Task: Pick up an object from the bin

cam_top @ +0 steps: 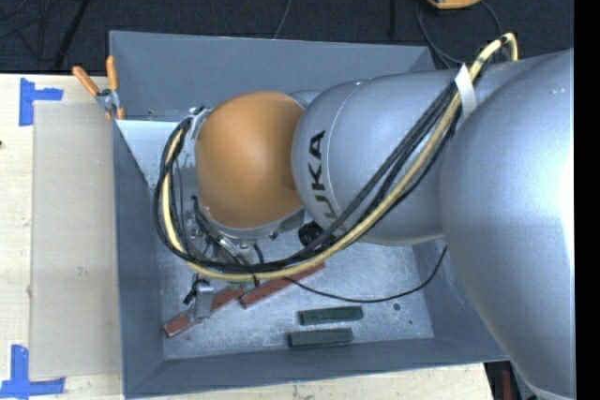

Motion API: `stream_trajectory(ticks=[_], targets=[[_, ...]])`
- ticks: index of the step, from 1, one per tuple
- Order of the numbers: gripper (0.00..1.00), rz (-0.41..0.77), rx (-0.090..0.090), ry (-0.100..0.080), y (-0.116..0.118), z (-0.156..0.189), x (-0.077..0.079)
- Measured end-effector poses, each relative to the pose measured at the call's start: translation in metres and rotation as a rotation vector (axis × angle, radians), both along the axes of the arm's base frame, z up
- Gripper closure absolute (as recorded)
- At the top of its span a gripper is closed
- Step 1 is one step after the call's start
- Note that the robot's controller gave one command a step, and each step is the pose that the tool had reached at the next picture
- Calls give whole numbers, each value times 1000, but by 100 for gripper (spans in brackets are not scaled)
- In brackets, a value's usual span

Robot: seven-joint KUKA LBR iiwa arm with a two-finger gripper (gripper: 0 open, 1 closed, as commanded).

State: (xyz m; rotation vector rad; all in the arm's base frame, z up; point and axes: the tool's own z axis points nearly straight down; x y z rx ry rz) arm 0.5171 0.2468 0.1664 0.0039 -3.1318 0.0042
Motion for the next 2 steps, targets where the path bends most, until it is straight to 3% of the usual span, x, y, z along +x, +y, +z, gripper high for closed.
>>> stream_trajectory(ticks=[1,2], targets=[[0,288,6,-20,-13,-96,-36],[100,286,5,-9,-13,-97,-39]])
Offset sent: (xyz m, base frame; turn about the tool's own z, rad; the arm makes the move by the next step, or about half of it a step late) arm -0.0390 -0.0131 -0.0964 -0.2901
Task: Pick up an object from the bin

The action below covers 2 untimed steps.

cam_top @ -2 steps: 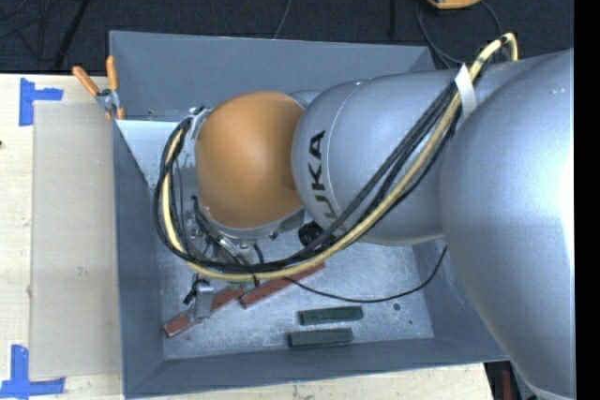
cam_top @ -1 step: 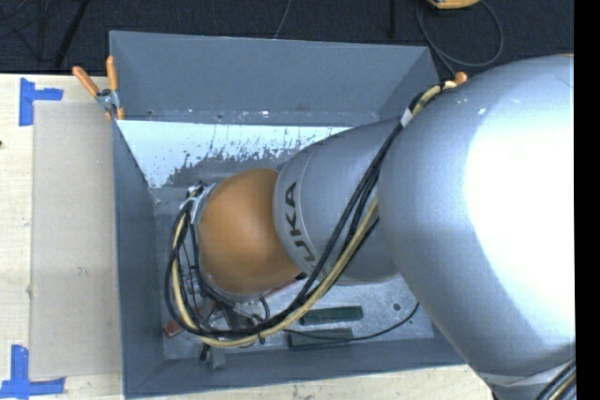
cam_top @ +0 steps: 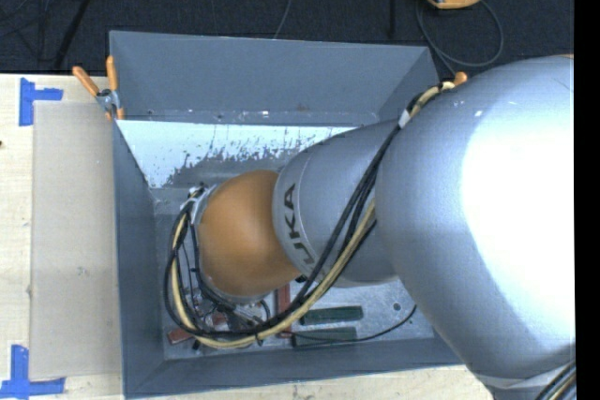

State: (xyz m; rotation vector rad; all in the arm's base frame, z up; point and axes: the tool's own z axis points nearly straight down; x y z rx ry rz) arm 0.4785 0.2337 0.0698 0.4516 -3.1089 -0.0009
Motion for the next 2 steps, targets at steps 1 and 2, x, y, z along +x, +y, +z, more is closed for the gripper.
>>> stream_trajectory(ticks=[1,2], targets=[[100,-17,2,-7,-16,115,8],[100,-46,3,-8,-17,198,8]])
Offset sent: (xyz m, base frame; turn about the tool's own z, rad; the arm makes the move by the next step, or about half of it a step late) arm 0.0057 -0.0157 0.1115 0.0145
